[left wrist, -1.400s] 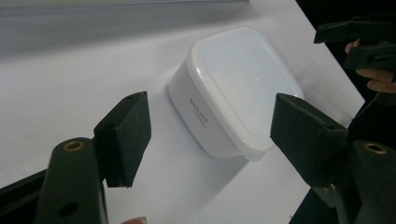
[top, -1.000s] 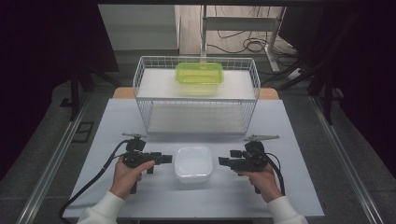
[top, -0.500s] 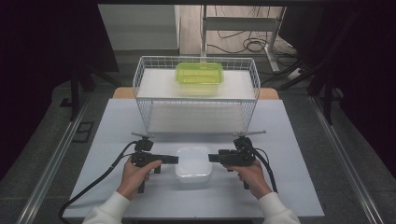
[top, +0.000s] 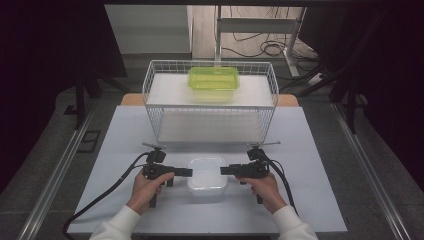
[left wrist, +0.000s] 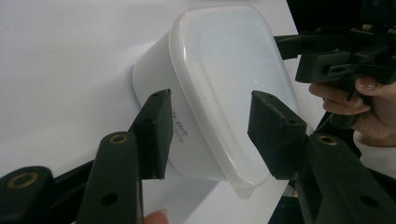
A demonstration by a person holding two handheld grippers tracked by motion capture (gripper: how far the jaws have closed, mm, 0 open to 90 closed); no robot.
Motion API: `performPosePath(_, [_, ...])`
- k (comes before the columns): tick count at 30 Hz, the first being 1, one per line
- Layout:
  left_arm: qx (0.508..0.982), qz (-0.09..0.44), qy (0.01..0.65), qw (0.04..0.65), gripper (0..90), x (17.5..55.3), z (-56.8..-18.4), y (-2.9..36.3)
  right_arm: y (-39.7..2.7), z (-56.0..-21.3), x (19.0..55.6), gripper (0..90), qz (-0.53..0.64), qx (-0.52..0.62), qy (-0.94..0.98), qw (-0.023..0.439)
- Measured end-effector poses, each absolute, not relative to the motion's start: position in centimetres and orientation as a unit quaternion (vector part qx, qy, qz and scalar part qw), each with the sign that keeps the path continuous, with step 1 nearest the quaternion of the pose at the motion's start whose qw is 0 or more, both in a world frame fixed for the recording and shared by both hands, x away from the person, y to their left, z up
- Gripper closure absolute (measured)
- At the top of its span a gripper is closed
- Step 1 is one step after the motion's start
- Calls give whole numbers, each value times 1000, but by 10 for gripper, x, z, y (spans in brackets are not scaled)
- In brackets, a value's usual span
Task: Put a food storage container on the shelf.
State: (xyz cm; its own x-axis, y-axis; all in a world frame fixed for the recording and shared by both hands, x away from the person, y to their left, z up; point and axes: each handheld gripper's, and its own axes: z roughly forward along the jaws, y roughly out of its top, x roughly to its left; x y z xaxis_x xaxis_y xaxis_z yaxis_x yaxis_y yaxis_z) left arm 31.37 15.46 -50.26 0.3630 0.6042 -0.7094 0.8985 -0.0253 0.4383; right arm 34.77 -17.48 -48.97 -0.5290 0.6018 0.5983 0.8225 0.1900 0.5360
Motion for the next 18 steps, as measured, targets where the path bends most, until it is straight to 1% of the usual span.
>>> performPosePath(4, [693,-179,536,448,542,313,-504,155,-172,-493,348,465,-428,-470,-758,145])
performPosePath(7, [694,-180,536,445,587,311,-504,153,-173,-493,347,548,-428,-483,-746,162])
performPosePath(10, [689,-173,543,448,659,308,-503,153,-175,-495,346,626,-425,-498,-739,160])
performPosePath(13, [685,-175,542,454,683,308,-501,154,-177,-494,345,650,-424,-506,-734,162])
performPosePath(18, [687,-161,546,452,713,306,-500,154,-179,-491,342,695,-431,-501,-732,166])
